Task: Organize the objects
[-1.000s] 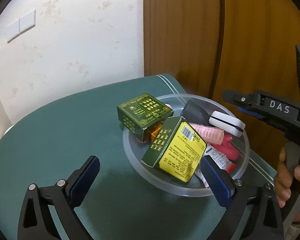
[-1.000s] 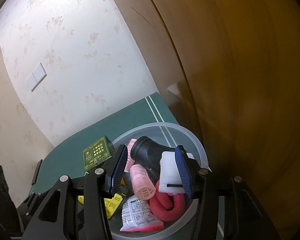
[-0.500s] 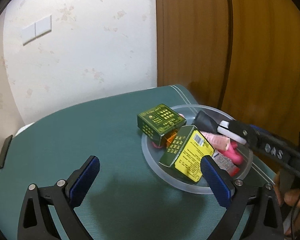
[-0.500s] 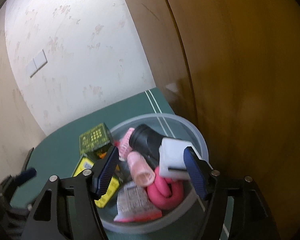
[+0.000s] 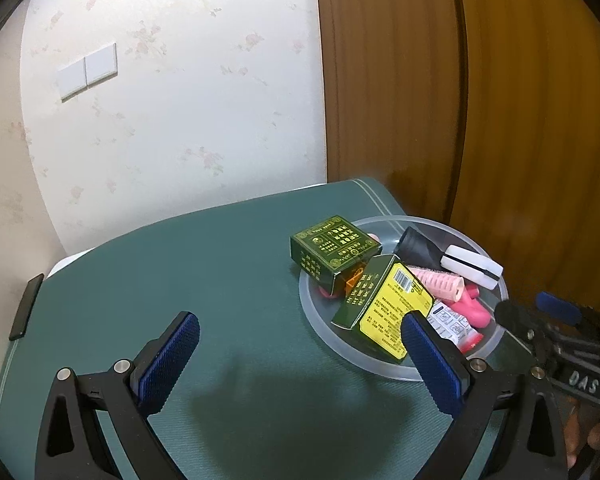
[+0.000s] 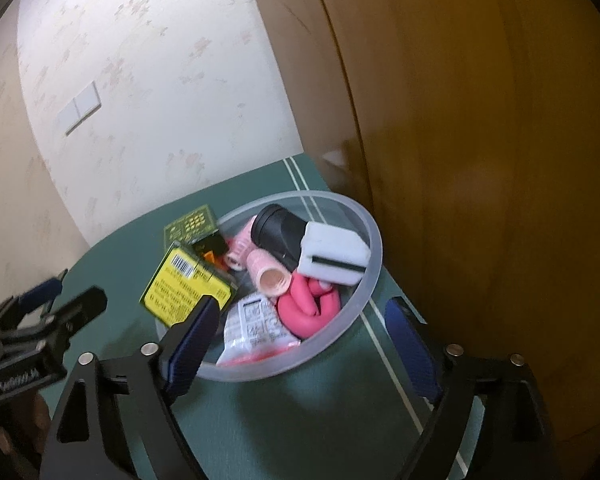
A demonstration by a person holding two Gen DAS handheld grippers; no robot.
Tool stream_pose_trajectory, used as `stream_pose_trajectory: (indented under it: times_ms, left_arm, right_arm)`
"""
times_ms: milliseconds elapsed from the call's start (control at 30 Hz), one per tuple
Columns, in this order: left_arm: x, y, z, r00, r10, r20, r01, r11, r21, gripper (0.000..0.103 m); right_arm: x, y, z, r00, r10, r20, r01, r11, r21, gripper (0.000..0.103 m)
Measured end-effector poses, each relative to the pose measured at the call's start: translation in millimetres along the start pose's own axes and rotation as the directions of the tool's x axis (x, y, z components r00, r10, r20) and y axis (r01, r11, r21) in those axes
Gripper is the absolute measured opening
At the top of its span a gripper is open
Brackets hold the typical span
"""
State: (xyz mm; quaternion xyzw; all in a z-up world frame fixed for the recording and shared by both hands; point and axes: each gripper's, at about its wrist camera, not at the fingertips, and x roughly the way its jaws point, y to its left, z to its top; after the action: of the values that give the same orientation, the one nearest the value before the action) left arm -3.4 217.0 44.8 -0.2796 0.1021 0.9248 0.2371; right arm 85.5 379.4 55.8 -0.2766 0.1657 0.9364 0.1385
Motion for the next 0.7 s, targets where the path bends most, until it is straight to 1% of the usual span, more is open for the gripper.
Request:
stream_pose_trajectory:
  times_ms: [33,200,300,433,500,600,700]
  left_arm:
    - [-1.0,0.8,0.0,1.000,0.001,0.001,-0.001,1.000,-0.006,0.103]
    - [-5.2,5.7,-0.1,1.000,-0.011,0.007,0.012,0.999,-0.038,0.103]
    - [-6.5,5.1,-0.2,1.000,-0.012,0.009,0.012,0.999,-0.036,0.103]
    - [-6.8,3.1,-1.2,0.999,-0.039,0.000,0.039,0.999,-0.036,0.103]
    - [-6.5,0.6,-1.8,1.000,-0.029,-0.003,0.029,0.999,-0.026,0.103]
    - [-7.9,-4.2,-3.3,1.000,0.005,0.007,-0.005,1.000,0.002,0.103]
    - [-8.3,-9.8,-4.0,1.000,-0.002,0.006,0.001,1.000,0.026,0.103]
  right_arm:
    - [-1.2,1.7,-0.9,1.000,-0.005,-0.004,0.005,1.000,-0.008,0.091]
    - [-6.2,7.7,-3.9,0.999,-0.029,-0.013,0.029,0.999,-0.043,0.094]
    - [-8.5,10.9,-4.9,0.998,-0.053,-0.016,0.052,0.997,-0.065,0.096]
    - [-11.8,15.9,-7.2,0.997,-0.074,-0.012,0.073,0.992,-0.104,0.098]
    - [-13.5,17.5,-8.5,0.996,-0.084,-0.009,0.082,0.989,-0.119,0.098]
    - [-15.2,18.0,-9.8,0.996,-0.087,-0.008,0.086,0.988,-0.131,0.098]
    - [-14.7,16.5,-9.0,0.996,-0.088,-0.012,0.086,0.989,-0.124,0.098]
